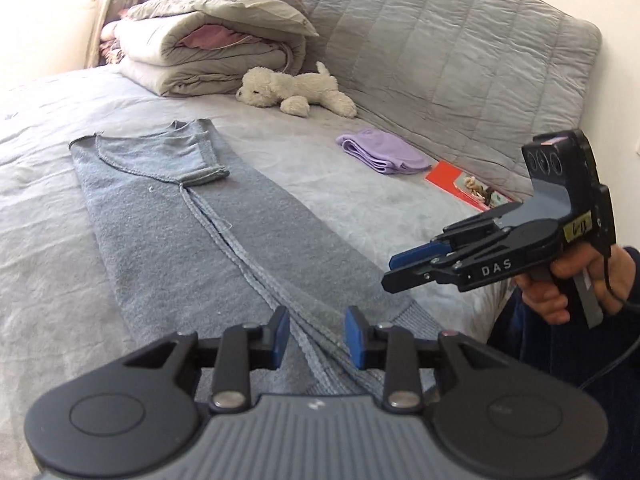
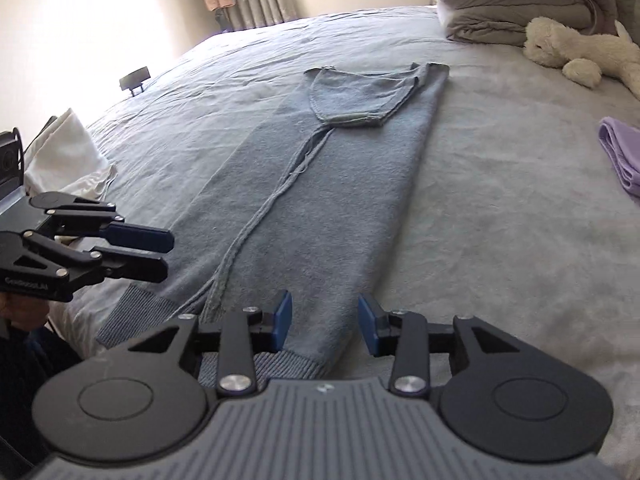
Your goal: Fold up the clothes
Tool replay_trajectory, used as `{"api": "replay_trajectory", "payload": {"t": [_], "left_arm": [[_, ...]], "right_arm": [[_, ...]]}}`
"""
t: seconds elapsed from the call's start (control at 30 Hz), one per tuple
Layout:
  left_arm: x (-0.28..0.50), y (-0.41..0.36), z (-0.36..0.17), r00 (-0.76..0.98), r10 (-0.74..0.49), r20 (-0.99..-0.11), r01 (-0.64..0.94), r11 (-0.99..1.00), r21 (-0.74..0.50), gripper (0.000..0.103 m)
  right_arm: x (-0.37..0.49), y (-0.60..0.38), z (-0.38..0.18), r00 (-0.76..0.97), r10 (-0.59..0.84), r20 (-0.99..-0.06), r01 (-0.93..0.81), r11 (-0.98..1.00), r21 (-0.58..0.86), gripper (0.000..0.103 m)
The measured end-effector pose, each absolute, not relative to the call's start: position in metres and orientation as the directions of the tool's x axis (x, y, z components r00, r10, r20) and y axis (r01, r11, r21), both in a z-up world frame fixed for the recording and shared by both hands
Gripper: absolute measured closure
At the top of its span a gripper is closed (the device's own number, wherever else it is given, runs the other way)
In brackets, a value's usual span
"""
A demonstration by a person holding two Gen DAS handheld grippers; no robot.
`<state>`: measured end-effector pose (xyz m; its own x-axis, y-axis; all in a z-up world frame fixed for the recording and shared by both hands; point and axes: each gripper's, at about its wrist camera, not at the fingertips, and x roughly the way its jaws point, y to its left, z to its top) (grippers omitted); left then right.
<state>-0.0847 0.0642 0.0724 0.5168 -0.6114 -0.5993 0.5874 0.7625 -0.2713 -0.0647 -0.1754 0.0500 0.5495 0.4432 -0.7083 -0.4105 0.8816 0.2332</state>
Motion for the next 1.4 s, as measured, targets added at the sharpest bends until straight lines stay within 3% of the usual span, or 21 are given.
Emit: {"api": "replay_trajectory", "payload": {"t": [0.1,0.17,0.2,0.3,0.43,0.5,0.57,0.6,0.63,0.67,0.7,0.73,0.83,0.93,1.03,1.1,1.17,1.4], "left_arm": [[-0.07,0.051,0.06,0.504,-0.574,-0.646,0.49,0.805,-0.333,0.072],[-0.063,0.043,0.051,0.493,-0.541,-0.681,0.432,0.832,-0.348,0.074],[-0.063,0.039,0.048,0.493,-0.524,-0.694,0.416,0.843,-0.341,0.085],[-0.072,0.033,0.047,0.482,-0.543,-0.687,0.436,0.829,-0.349,0.095],[-0.075,0.025,0.042,0.473,-0.529,-0.704,0.441,0.834,-0.331,0.097],[-0.076,0.024,0.037,0.485,-0.496,-0.72,0.43,0.852,-0.298,0.097],[-0.079,0.028,0.042,0.49,-0.501,-0.714,0.434,0.85,-0.299,0.095],[-0.082,0.03,0.047,0.491,-0.509,-0.707,0.445,0.844,-0.299,0.089],[-0.086,0.036,0.052,0.494,-0.519,-0.698,0.449,0.839,-0.306,0.084],[-0.091,0.044,0.058,0.502,-0.522,-0.689,0.443,0.84,-0.313,0.074],[-0.095,0.052,0.063,0.511,-0.525,-0.681,0.437,0.84,-0.32,0.066],[-0.1,0.06,0.068,0.522,-0.523,-0.674,0.429,0.844,-0.322,0.064],[-0.115,0.088,0.074,0.57,-0.457,-0.682,0.382,0.883,-0.272,0.06],[-0.128,0.108,0.072,0.596,-0.37,-0.713,0.353,0.918,-0.181,0.06],[-0.142,0.11,0.072,0.562,-0.367,-0.741,0.399,0.905,-0.146,0.059],[-0.15,0.106,0.071,0.536,-0.373,-0.757,0.427,0.893,-0.138,0.042],[-0.159,0.103,0.069,0.518,-0.373,-0.77,0.45,0.884,-0.125,0.036],[-0.18,0.088,0.065,0.559,-0.354,-0.75,0.569,0.822,0.036,0.037]], "right_arm": [[-0.06,-0.164,0.039,0.543,0.387,-0.745,-0.41,0.897,0.167,0.063],[-0.064,-0.165,0.036,0.545,0.379,-0.747,-0.416,0.897,0.152,0.1],[-0.066,-0.169,0.036,0.547,0.389,-0.741,-0.411,0.896,0.167,0.099],[-0.073,-0.188,0.05,0.569,0.433,-0.699,-0.375,0.893,0.249,0.099],[-0.074,-0.2,0.052,0.579,0.433,-0.691,-0.338,0.899,0.28,0.099],[-0.068,-0.196,0.039,0.55,0.42,-0.722,-0.324,0.904,0.28,0.098],[-0.069,-0.19,0.037,0.534,0.423,-0.732,-0.352,0.898,0.262,0.087],[-0.072,-0.188,0.038,0.533,0.424,-0.732,-0.366,0.896,0.252,0.087],[-0.074,-0.189,0.042,0.535,0.422,-0.732,-0.366,0.896,0.25,0.08],[-0.076,-0.192,0.044,0.537,0.422,-0.73,-0.357,0.898,0.257,0.064],[-0.079,-0.196,0.046,0.539,0.424,-0.728,-0.346,0.899,0.268,0.056],[-0.085,-0.199,0.048,0.537,0.431,-0.725,-0.346,0.896,0.277,0.051],[-0.103,-0.208,0.054,0.534,0.452,-0.714,-0.354,0.887,0.297,0.051],[-0.122,-0.203,0.061,0.547,0.446,-0.708,-0.447,0.871,0.203,0.051],[-0.13,-0.191,0.064,0.526,0.424,-0.738,-0.553,0.829,0.082,0.051],[-0.135,-0.184,0.061,0.508,0.408,-0.759,-0.624,0.781,0.002,0.051],[-0.141,-0.179,0.059,0.501,0.403,-0.766,-0.683,0.727,-0.064,0.051],[-0.161,-0.161,0.046,0.503,0.361,-0.785,-0.805,0.526,-0.274,0.051]]}}
